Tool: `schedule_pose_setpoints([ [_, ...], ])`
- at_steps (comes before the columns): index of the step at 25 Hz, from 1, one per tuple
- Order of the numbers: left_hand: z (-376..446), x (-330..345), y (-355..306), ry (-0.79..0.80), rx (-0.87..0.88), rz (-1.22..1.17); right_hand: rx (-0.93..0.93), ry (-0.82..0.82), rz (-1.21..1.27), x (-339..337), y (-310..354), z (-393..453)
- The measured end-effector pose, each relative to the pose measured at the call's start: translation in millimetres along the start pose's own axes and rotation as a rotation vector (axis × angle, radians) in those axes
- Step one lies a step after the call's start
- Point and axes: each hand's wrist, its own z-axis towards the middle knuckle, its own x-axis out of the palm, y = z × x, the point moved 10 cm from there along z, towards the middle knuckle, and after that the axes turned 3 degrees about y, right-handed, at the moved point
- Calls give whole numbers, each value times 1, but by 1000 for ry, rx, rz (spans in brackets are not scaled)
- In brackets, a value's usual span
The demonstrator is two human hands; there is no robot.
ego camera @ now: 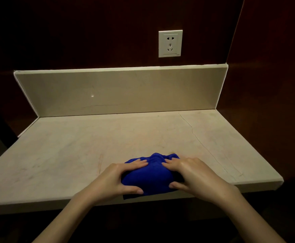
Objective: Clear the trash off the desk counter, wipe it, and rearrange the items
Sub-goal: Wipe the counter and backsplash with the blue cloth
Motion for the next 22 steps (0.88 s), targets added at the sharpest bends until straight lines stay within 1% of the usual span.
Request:
schedule_pose_setpoints([
  [6,16,10,-15,9,-12,31,14,35,191,-3,-26,-13],
  [10,49,44,-54,44,65,64,142,61,266,-8,-80,-49],
  [17,125,108,-131,134,220,99,373,76,214,-20,-172,-125],
  [22,165,137,-169,143,303,154,532,24,177,-20,-209,-160],
])
